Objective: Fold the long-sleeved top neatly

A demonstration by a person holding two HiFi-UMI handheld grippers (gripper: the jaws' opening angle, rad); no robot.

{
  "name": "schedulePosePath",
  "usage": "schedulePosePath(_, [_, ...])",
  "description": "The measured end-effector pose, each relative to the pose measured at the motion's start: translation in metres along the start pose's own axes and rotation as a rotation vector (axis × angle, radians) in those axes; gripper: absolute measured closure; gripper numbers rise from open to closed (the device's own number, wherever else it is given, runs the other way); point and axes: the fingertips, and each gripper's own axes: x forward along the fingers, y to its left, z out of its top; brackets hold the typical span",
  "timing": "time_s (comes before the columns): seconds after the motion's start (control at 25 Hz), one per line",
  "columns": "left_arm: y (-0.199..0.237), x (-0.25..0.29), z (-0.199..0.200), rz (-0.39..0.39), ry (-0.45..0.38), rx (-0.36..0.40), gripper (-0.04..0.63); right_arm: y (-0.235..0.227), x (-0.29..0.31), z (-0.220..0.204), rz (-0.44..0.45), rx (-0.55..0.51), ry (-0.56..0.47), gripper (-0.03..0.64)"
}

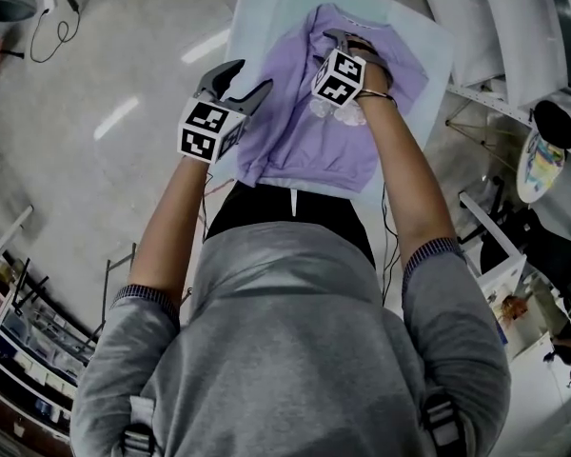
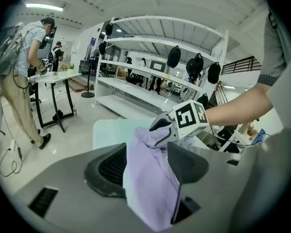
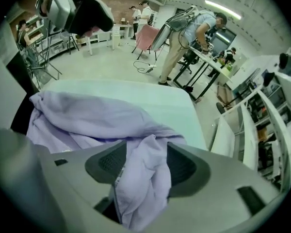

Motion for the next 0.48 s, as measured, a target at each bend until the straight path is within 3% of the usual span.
schedulePosePath(0.12, [0.003, 0.001, -0.004, 0.000, 0.007, -0.005, 0.304, 0.002, -0.009, 0.004, 0.009, 0.041, -0.026, 0.313])
schedulePosePath(0.48, [-0.013, -0.003, -0.034, -0.042, 0.097, 0.028, 0.304, 0.005, -0.098, 0.007, -0.047, 0.277, -0.166, 0.310])
